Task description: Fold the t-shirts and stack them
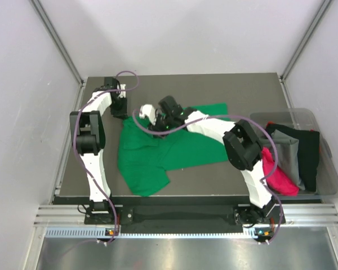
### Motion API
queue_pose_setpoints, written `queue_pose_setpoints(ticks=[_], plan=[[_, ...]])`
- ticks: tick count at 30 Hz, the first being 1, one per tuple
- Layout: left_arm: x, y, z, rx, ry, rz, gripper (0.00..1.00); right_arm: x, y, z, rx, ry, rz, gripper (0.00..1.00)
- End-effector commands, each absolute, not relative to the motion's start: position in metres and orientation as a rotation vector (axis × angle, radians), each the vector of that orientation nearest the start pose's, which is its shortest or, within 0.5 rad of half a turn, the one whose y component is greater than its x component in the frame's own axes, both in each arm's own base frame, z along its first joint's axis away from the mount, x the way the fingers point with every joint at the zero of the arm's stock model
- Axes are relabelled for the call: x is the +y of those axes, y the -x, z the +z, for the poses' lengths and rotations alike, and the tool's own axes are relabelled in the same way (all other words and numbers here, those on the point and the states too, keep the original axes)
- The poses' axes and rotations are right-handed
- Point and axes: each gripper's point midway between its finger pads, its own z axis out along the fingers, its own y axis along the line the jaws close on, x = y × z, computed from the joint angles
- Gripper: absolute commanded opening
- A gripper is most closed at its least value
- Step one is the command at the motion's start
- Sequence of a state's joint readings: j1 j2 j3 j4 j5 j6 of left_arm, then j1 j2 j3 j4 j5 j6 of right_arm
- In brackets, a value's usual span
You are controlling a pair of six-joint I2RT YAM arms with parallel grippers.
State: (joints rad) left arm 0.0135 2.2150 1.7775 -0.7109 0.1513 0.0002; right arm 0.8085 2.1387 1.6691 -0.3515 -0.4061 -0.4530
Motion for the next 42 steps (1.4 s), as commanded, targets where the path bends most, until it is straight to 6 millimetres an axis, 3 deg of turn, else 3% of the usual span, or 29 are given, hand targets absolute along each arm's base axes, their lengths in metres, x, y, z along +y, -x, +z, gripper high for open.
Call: queue_pose_setpoints(ticks=[1,3,5,6,8,12,20,25,26,27,32,39,42], plan=[[-0.011,-0.51,0.091,2.509,0.021,-0.148,0.3,0.426,-0.4,0.143,1.767,1.347,0.684,0.4],[-0.002,-0.516,0.113,2.434,0.027,-0.081,0.31,0.416,-0.419,0.146,1.781,1.3,0.671,0.4],[0.003,-0.517,0.12,2.396,0.029,-0.039,0.31,0.409,-0.433,0.139,1.803,1.273,0.659,0.4],[0.006,-0.522,0.138,2.334,0.031,-0.018,0.32,0.41,-0.437,0.138,1.81,1.257,0.664,0.4],[0.005,-0.521,0.139,2.31,0.021,-0.02,0.32,0.408,-0.445,0.124,1.846,1.238,0.668,0.4],[0.004,-0.517,0.139,2.319,0.017,-0.026,0.32,0.413,-0.454,0.114,1.876,1.215,0.688,0.42],[-0.028,-0.499,0.103,2.43,-0.082,-0.245,0.26,0.412,-0.475,0.09,1.923,1.215,0.604,0.45],[-0.025,-0.506,0.092,2.457,-0.064,-0.228,0.22,0.39,-0.488,0.082,1.956,1.199,0.459,0.45],[-0.024,-0.501,0.079,2.507,-0.059,-0.227,0.24,0.384,-0.489,0.076,1.973,1.194,0.433,0.45],[-0.024,-0.507,0.084,2.502,-0.062,-0.23,0.26,0.381,-0.491,0.075,1.976,1.186,0.419,0.45],[-0.026,-0.497,0.06,2.585,-0.063,-0.252,0.39,0.354,-0.503,0.063,2.059,1.122,0.342,0.45],[-0.021,-0.501,0.043,2.627,-0.041,-0.237,0.4,0.322,-0.511,0.047,2.146,1.072,0.265,0.45],[-0.019,-0.51,0.046,2.601,-0.033,-0.236,0.39,0.312,-0.514,0.042,2.168,1.062,0.241,0.45]])
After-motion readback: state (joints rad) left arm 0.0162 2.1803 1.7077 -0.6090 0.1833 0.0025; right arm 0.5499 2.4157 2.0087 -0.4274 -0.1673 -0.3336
